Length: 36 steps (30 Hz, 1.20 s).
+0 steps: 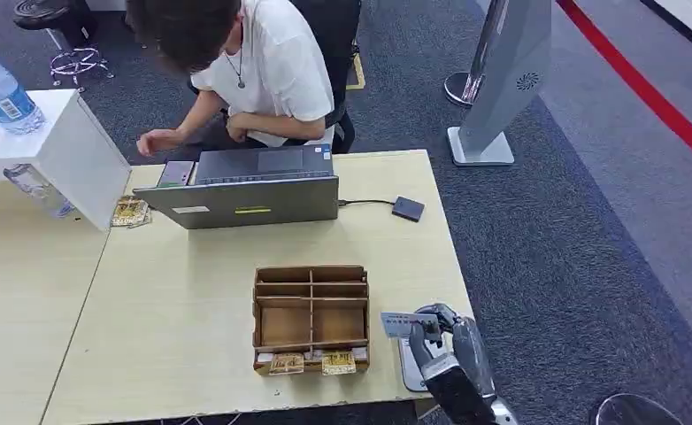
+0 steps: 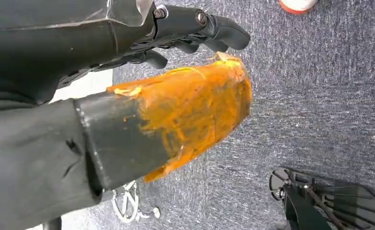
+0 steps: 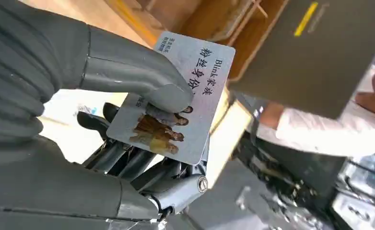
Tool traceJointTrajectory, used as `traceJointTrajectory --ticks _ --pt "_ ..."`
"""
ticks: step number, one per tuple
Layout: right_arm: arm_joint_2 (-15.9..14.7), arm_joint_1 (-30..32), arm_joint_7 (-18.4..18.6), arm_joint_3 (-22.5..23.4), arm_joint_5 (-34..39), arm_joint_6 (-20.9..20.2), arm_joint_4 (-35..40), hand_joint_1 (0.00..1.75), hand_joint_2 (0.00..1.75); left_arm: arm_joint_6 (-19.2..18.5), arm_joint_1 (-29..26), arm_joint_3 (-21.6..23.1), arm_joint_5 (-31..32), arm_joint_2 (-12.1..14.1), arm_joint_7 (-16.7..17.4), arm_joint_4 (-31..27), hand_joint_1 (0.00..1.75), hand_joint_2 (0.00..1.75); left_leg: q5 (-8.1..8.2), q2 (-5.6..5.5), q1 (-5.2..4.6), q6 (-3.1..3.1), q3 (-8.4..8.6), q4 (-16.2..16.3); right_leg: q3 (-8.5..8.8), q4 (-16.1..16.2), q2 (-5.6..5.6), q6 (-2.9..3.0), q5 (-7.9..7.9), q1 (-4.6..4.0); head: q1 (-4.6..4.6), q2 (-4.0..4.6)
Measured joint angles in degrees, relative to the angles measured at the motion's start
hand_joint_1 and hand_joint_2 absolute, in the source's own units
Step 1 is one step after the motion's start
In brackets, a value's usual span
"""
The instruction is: Pass the card to the sensor for recognition and then transmit it.
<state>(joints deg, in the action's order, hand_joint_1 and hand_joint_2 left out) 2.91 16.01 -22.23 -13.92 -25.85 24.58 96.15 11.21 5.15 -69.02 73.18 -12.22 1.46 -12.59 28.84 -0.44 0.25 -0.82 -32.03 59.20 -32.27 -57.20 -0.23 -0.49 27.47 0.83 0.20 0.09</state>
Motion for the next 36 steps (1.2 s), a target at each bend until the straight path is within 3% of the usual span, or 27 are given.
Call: traceJointTrajectory --ticks 2,6,18,28,36 --pt "-0.04 0.07 -0.07 0.89 3.09 -3.24 -1.54 1.75 1.75 0.06 0.0 0.0 0.0 -0.02 0.0 0.0 0.0 0.0 0.0 0.0 0.0 0.0 -0.01 0.0 0.0 0.0 0.0 0.0 0.0 0.01 0.0 0.0" --pt "-0.04 -0.54 -0.52 1.83 5.15 -5.65 -5.35 1.75 1.75 0.06 0.05 0.0 0.0 -0.09 0.0 0.0 0.0 0.0 0.0 0.0 0.0 0.0 0.0 0.0 0.01 0.0 0.0 0.0 0.0 0.02 0.0 0.0" --pt "-0.07 -2.43 -0.66 3.19 6.29 -6.68 -12.98 1.75 1.75 0.35 0.11 -0.02 -1.05 -0.35 -0.13 0.0 0.0 0.0 0.0 0.0 -0.01 0.0 0.0 0.0 0.0 0.0 0.0 0.0 0.0 0.01 0.02 0.0" --pt "-0.52 -3.63 -0.81 6.47 8.58 -6.59 -14.27 1.75 1.75 0.76 0.11 -0.02 -1.18 -0.35 -0.46 0.0 0.0 0.0 0.0 0.0 -0.01 0.0 0.01 0.01 0.01 0.0 0.0 0.0 -0.01 0.02 0.0 0.0" --pt "-1.9 -3.46 1.7 8.5 3.95 -6.77 -14.29 1.75 1.75 0.72 0.07 -0.02 -1.18 -0.59 -0.09 0.0 0.0 0.0 0.0 0.0 -0.02 0.0 0.0 0.01 0.0 0.0 0.0 0.0 -0.01 0.02 0.0 0.0"
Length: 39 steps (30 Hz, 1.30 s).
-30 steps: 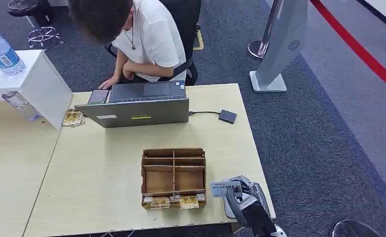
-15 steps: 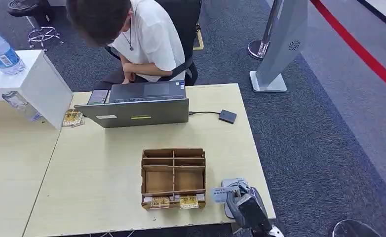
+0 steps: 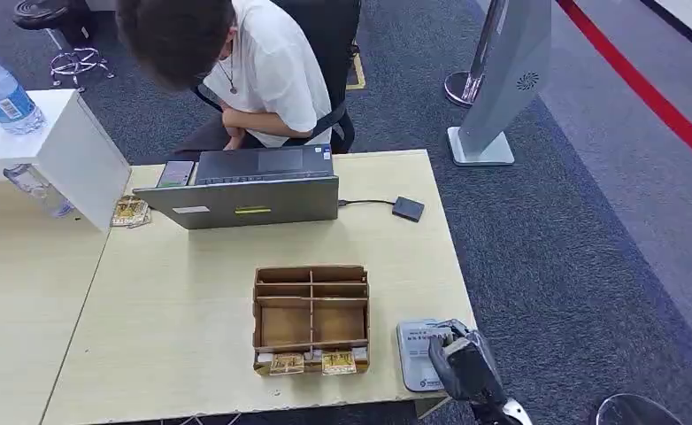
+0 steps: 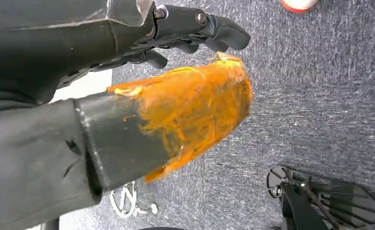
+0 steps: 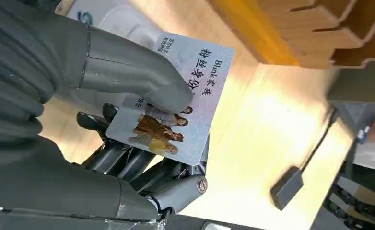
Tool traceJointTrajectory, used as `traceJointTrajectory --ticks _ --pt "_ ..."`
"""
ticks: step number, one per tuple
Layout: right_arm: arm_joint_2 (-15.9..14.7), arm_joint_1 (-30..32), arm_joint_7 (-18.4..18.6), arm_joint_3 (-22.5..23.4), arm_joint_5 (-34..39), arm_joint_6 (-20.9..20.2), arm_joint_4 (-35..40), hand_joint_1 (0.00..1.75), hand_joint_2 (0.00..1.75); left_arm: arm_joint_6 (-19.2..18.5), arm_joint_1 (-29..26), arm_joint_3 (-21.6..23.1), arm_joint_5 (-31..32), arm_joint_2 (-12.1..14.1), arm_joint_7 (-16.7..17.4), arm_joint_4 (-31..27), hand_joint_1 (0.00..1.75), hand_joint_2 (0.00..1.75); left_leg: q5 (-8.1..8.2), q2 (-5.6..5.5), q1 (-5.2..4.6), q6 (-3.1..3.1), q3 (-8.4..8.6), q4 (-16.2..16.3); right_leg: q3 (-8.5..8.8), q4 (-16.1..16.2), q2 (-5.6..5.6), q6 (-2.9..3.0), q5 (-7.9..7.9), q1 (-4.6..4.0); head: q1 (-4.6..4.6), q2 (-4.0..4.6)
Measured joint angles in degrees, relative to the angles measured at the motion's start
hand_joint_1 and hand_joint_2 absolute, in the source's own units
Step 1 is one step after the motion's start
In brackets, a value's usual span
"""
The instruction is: Pass the card to the sensor for recognition and then transmit it.
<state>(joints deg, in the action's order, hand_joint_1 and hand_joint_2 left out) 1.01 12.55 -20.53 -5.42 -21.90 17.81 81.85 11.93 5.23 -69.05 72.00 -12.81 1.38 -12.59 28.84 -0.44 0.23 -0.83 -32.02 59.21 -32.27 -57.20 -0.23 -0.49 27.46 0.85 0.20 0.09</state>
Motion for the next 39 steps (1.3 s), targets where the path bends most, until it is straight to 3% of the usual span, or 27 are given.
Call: traceJointTrajectory --ticks 16,28,39 --pt "-1.33 0.19 2.56 0.88 -7.18 0.18 -0.63 1.75 1.75 -0.28 -0.01 0.0 0.0 -0.22 0.31 0.0 0.0 0.0 0.0 0.0 0.0 0.0 0.0 0.0 0.0 0.0 0.0 0.0 0.0 0.0 0.02 0.0" --pt "-1.6 0.14 5.62 -1.0 -19.93 7.16 -0.61 1.75 1.75 -0.52 -0.01 0.0 0.22 -0.24 0.59 0.0 0.0 0.0 0.0 0.0 0.0 0.0 0.0 0.0 0.01 0.0 0.0 0.0 0.0 0.0 0.0 0.0" --pt "-2.99 -0.85 9.68 -5.16 -26.75 10.69 -1.22 1.75 1.75 -0.61 -0.02 0.0 0.52 -0.24 1.11 0.0 0.0 0.0 0.0 0.0 0.0 0.0 0.01 0.0 0.01 0.0 0.0 0.0 0.0 0.0 0.02 0.0"
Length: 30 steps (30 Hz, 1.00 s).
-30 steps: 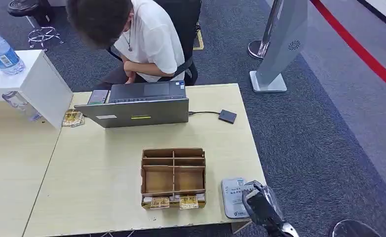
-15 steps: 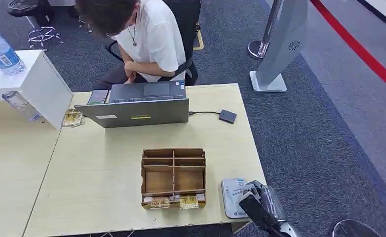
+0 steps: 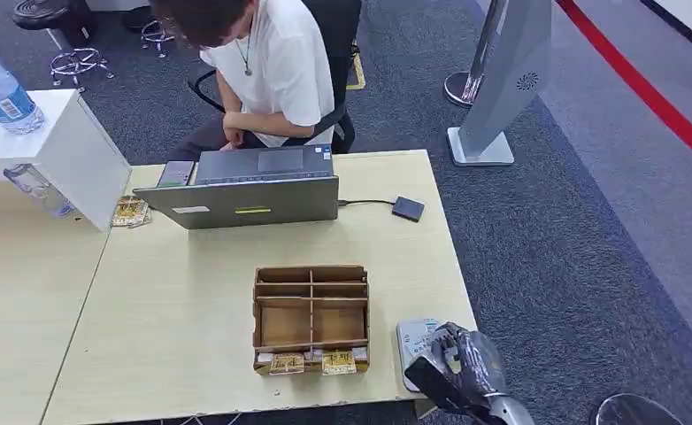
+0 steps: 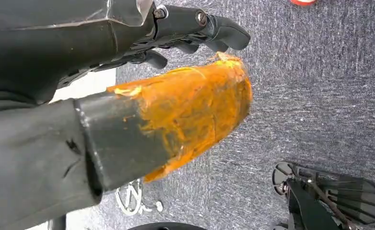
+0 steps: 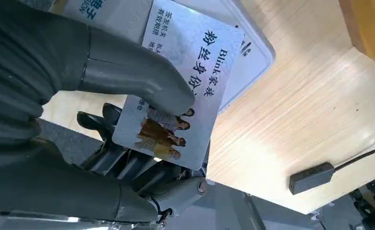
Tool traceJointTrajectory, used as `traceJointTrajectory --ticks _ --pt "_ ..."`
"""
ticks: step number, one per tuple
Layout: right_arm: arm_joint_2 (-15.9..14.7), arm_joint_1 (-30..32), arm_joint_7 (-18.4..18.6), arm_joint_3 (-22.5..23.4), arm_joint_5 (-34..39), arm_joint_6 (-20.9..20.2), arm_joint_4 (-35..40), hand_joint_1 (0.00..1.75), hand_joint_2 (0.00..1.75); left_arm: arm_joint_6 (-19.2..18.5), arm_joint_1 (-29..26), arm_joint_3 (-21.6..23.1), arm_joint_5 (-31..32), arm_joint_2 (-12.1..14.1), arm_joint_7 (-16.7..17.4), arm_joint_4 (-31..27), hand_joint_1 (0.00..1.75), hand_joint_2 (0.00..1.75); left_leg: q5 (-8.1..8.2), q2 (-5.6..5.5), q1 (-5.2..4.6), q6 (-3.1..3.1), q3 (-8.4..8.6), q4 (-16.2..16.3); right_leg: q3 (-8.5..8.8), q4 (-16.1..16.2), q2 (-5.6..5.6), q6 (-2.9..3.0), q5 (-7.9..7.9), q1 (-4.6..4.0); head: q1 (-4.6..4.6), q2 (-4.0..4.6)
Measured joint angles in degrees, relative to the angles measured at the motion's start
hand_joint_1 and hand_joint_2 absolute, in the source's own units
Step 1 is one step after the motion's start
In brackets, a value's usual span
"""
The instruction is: Pass the card to the sensor for recognition and then transmit it.
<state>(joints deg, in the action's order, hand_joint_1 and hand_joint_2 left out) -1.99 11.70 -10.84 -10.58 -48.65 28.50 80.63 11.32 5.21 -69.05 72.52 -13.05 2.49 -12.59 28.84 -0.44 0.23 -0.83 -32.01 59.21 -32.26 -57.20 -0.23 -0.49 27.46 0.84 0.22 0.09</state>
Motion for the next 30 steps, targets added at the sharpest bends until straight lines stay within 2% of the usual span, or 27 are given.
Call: traceJointTrajectory --ticks 9,20,30 --pt "-1.12 -0.7 3.32 -2.84 -4.65 3.37 -1.09 1.75 1.75 0.0 0.0 0.0 0.52 0.0 0.07 0.0 0.0 0.0 0.0 0.0 0.0 0.0 0.0 0.0 0.0 0.0 0.0 0.0 0.0 -0.01 0.0 0.0" --pt "-1.64 -2.14 10.15 -4.18 -16.73 10.6 -3.15 1.75 1.75 -0.46 0.0 0.0 0.85 -0.02 0.39 0.0 0.0 0.0 0.0 0.0 0.0 0.0 0.0 0.0 0.01 0.0 0.0 0.0 -0.01 0.01 -0.02 0.0" --pt "-1.62 -2.68 11.89 -3.61 -24.33 11.43 -2.64 1.75 1.75 -0.5 -0.01 0.0 1.29 -0.04 0.72 0.0 0.0 0.0 0.0 0.0 0.0 0.0 0.0 0.0 0.01 0.0 0.0 0.0 0.0 0.0 0.0 0.0"
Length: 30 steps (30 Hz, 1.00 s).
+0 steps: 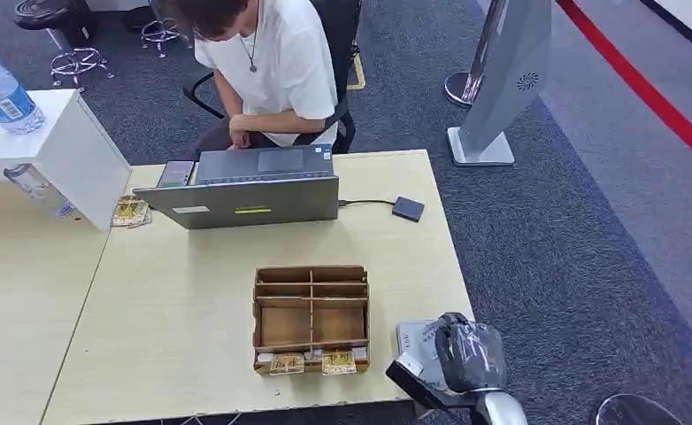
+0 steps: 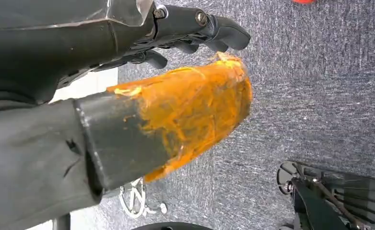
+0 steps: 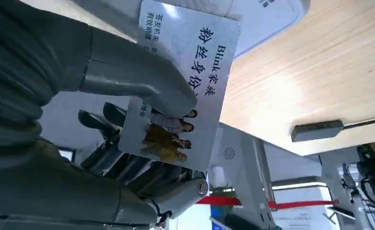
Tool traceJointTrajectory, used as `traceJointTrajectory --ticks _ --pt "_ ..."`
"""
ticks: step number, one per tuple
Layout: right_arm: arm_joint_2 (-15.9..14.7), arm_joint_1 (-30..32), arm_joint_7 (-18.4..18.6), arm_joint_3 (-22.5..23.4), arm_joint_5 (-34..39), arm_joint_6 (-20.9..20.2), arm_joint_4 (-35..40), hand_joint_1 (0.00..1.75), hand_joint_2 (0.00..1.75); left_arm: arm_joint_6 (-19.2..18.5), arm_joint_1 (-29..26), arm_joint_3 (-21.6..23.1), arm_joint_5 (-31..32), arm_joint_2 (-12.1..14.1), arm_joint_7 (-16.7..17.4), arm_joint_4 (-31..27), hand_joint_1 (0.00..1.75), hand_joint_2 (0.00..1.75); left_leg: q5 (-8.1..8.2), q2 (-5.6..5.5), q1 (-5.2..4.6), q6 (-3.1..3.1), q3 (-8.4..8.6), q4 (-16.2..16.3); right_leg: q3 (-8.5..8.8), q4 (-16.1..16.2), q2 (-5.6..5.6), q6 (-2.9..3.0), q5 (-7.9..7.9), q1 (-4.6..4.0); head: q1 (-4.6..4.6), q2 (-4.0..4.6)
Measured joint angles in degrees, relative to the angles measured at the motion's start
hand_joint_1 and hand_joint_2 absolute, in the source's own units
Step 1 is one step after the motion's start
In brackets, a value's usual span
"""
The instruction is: Pass the card to the sensor for recognition and then transmit it.
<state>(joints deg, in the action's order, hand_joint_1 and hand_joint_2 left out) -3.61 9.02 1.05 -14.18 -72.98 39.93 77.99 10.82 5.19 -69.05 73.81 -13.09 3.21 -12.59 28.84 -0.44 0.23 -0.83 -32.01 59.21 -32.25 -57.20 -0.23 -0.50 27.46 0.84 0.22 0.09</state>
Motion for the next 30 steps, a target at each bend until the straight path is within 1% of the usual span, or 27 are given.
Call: traceJointTrajectory --ticks 5,7,19,27,28,29,30 --pt "0.59 0.05 -0.9 1.53 -2.91 0.02 2.21 1.75 1.75 -0.02 0.0 0.0 0.41 -0.04 0.22 0.0 0.0 0.0 0.0 0.0 0.0 0.0 0.0 0.0 0.0 0.0 0.0 0.0 0.0 0.0 0.0 0.0" --pt "1.05 0.12 -1.9 2.41 -3.74 0.02 3.3 1.75 1.75 -0.11 -0.01 0.0 0.46 -0.07 0.22 0.0 0.0 0.0 0.0 0.0 0.0 0.0 0.0 0.0 0.0 0.0 0.0 0.0 0.0 0.01 0.0 0.0" --pt "6.76 0.67 -11.35 8.81 -5.48 0.0 12.24 1.75 1.75 -0.52 0.0 0.0 1.38 -0.24 0.22 0.0 0.0 0.0 0.0 0.0 0.0 0.0 -0.01 0.0 -0.02 0.0 0.0 0.0 0.0 -0.01 0.0 0.0" --pt "6.82 0.67 -11.48 8.85 -5.48 0.0 12.35 1.75 1.75 -0.52 0.0 0.0 1.4 -0.24 0.22 0.0 0.0 0.0 0.0 0.0 0.0 0.0 -0.01 0.0 -0.02 0.0 0.0 0.0 0.0 -0.01 -0.02 0.0" --pt "6.97 0.68 -11.71 8.96 -5.51 0.0 12.58 1.75 1.75 -0.52 0.0 0.0 1.42 -0.24 0.24 0.0 0.0 0.0 0.0 0.0 0.0 0.0 -0.01 0.0 -0.02 0.0 0.0 0.0 0.0 -0.01 -0.02 0.0" --pt "7.72 0.72 -13.05 9.53 -5.53 0.0 13.82 1.75 1.75 -0.59 0.0 0.0 1.53 -0.24 0.31 0.0 0.0 0.0 0.0 0.0 0.0 0.0 -0.01 0.0 -0.02 0.0 0.0 0.0 0.0 0.0 -0.02 0.0" --pt "7.91 0.72 -13.36 9.68 -5.53 0.0 14.19 1.75 1.75 -0.59 -0.01 0.0 1.6 -0.24 0.31 0.0 0.0 0.0 0.0 0.0 0.0 0.0 -0.01 0.0 -0.01 0.0 0.0 0.0 0.0 0.0 0.0 0.0"
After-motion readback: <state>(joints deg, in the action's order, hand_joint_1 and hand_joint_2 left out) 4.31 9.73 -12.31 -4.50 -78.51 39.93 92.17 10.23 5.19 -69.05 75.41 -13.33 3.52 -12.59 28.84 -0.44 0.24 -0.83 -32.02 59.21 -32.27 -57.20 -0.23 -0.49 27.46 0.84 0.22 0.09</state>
